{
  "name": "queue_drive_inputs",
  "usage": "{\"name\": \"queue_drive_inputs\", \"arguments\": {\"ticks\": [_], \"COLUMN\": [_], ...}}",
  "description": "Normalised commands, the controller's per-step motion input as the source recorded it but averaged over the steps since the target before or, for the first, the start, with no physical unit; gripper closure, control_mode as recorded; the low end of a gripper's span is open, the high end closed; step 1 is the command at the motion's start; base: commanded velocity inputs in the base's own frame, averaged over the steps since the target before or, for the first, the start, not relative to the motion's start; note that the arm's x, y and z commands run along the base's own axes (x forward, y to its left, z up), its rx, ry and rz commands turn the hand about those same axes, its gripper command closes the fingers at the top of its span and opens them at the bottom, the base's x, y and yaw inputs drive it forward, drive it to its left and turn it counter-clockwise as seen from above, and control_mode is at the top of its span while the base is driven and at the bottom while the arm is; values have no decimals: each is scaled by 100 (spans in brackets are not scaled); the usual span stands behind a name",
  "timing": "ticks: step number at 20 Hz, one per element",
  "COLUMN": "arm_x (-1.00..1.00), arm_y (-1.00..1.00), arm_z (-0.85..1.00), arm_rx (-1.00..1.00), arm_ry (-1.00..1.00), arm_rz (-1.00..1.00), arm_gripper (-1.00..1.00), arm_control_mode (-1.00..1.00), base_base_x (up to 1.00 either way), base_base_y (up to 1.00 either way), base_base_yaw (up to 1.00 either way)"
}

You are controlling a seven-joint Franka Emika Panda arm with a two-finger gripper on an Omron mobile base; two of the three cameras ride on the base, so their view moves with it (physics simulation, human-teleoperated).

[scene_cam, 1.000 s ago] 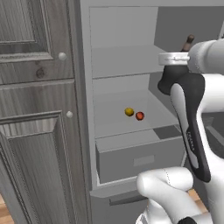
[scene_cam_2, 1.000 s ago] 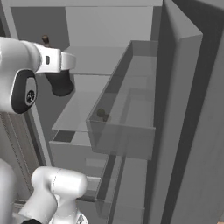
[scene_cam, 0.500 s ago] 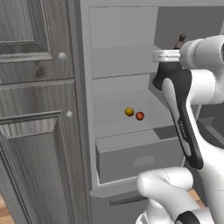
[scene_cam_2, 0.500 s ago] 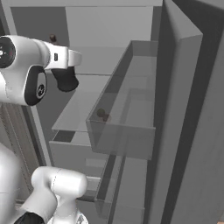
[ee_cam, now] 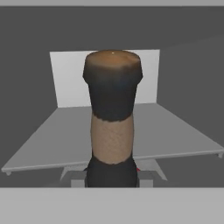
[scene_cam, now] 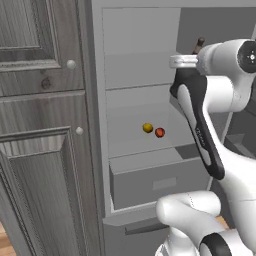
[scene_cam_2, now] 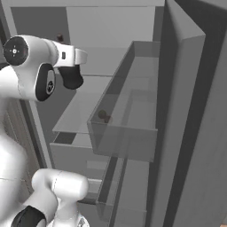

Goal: Place the liquor on the top shelf of the fridge to keep it out of children's reach, and place the lemon and apple on lower shelves for easy access.

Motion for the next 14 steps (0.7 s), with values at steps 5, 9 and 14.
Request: {"name": "queue_drive_inputs", "arguments": {"ticks": [5, 9, 14], "arm_x": [33, 33, 36], "arm_y": [0, 0, 0], "arm_z": [-1, 0, 0], "arm_rx": [0, 0, 0], "arm_ry": [-2, -3, -2], "arm_rz": [0, 0, 0], "arm_gripper": [100, 100, 100], "arm_control_mode": [-100, -100, -100], "base_base_x": [0, 0, 0], "base_base_y": [0, 0, 0], "base_base_yaw": [0, 0, 0]}}
